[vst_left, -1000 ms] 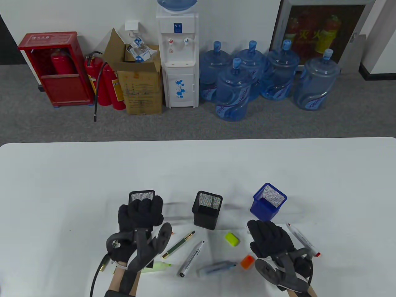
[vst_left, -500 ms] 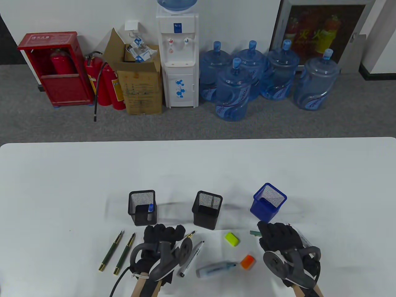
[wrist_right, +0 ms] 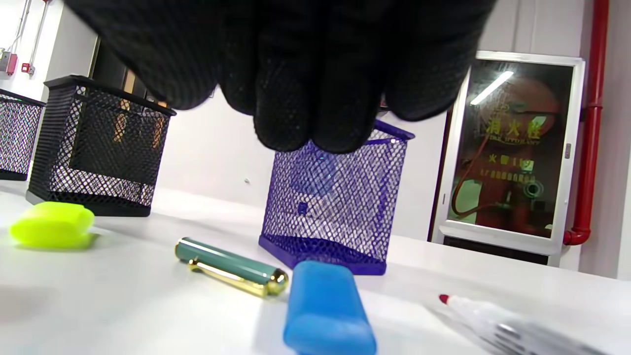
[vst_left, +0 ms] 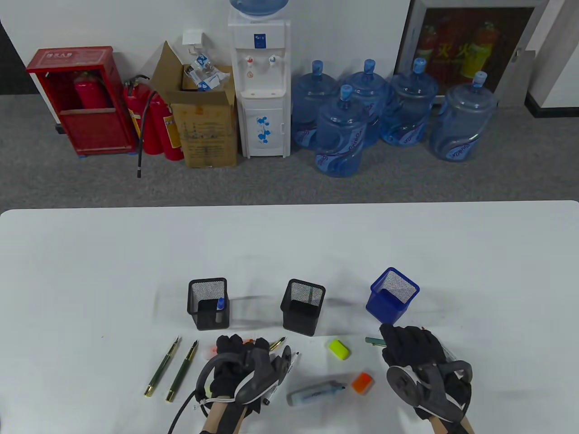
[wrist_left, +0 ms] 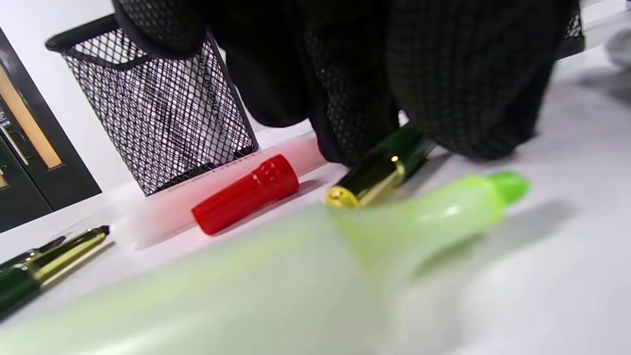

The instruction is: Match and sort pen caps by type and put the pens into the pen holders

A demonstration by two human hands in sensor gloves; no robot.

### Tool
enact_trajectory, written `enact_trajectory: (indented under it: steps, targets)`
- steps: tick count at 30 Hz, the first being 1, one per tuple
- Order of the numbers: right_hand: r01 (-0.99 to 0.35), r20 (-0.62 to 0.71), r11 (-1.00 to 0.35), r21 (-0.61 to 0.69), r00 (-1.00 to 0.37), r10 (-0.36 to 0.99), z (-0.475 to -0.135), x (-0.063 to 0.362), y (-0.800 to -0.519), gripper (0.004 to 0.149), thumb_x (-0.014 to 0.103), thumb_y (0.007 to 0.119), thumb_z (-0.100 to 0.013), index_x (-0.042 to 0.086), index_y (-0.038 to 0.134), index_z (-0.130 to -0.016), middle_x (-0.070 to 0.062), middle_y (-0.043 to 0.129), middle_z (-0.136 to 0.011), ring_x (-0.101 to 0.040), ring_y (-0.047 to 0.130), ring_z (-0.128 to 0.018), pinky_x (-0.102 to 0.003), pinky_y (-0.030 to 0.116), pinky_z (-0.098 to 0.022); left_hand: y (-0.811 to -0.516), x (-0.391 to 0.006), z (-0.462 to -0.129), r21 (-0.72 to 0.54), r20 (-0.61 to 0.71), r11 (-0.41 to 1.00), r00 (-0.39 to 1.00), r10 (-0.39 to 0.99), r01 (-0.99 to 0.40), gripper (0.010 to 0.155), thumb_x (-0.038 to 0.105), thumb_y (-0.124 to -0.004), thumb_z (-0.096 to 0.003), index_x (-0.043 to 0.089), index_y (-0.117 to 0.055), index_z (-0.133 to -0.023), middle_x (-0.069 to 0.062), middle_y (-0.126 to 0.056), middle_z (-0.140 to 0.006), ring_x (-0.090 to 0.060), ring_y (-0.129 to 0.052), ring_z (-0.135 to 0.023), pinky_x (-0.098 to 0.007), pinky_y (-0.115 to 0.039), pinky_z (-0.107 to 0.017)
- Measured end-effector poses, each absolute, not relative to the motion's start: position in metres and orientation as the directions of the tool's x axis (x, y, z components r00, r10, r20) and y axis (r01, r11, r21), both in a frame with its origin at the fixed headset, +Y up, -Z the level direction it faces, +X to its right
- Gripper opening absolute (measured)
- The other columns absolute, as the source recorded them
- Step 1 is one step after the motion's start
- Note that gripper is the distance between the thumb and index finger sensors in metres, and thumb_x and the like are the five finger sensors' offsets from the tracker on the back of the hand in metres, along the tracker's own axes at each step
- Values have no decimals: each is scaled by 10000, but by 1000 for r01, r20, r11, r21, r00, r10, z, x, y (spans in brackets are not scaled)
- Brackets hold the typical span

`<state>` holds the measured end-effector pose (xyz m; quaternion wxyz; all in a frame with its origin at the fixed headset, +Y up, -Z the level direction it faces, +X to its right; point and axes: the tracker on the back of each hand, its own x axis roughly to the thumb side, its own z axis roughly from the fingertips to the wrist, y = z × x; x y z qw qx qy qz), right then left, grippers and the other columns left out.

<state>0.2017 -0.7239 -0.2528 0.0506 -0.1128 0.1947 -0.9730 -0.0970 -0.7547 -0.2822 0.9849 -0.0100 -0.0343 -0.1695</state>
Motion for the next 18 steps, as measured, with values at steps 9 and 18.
enact_trajectory:
  steps: [9,18]
  targets:
    - [63,196,-919,-389,-969,-149,-253,202,-724,574,462,758,-408,259,745,-945,56,921,-867,-192,958,-799,-483,821,-643,-754,-98,-283,5,69,957,955,-290,290,616,383,-932,-322,361,-835,-930,88,-1094,-720,-240,-999,-745,-584,-703,-697]
    - [65,193,-930,-363,-971,-143,-257,203,-729,547,440,776,-405,279,765,-927,74,936,-856,-173,963,-802,-455,827,-649,-719,-105,-265,137,110,978,979,-171,156,569,290,-778,-408,368,-757,-971,88,-948,-883,-310,-835,-905,-633,-599,-749]
